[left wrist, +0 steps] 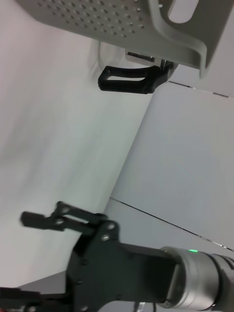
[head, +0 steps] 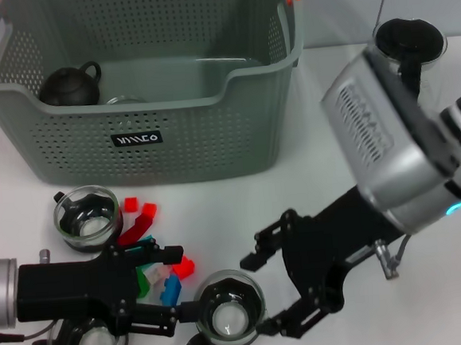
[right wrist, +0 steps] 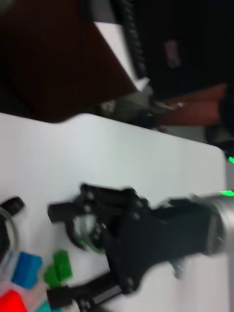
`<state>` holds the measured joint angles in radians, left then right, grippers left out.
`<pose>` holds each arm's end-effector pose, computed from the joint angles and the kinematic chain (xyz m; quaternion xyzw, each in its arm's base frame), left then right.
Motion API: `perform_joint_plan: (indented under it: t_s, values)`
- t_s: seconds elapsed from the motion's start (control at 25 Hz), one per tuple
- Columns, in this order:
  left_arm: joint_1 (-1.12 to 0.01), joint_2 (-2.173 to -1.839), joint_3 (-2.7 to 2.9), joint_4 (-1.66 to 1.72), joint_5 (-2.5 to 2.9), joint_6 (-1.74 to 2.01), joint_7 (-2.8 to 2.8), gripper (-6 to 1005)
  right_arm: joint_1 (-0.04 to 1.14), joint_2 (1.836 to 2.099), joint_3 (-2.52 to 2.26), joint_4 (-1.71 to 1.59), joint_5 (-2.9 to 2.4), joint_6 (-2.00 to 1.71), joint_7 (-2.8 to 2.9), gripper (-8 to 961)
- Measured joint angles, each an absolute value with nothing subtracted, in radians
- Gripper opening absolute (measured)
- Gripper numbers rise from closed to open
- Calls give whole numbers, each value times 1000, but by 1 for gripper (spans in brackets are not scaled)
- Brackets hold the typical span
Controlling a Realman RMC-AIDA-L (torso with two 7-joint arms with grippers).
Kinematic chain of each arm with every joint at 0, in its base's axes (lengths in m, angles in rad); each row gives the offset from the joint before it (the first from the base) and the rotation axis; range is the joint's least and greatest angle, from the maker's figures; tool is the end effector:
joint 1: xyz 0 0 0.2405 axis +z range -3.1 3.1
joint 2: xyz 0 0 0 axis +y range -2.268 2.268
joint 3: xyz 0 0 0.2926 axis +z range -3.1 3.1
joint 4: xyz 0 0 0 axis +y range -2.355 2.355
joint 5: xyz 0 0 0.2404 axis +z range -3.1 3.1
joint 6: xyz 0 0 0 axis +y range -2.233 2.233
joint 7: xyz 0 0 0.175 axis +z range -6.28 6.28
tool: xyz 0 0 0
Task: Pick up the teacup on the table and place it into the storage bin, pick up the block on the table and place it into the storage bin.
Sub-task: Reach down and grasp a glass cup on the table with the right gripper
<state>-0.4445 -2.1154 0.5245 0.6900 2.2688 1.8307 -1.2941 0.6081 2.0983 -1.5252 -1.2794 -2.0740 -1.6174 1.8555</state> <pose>-0.3249 0.3015 -0.0505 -0.9486 -0.2182 -0.2273 0.0289 0.1355 0.3441 -0.1054 0.9967 0.0238 0.0156 0.0756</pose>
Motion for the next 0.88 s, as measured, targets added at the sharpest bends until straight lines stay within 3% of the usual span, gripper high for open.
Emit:
perform_joint_plan:
  t_s: [0.36,0.88]
  values:
    - [-445,-2121,525,682,2261,1826,-1293,947,689,2101,-1693,-1202,-2114,-1540,1859,809]
    - [-445,-2121,525,679,2258,1824,-1296,948,698,2107,-1924,-1194,-2153,-1312,1862,805]
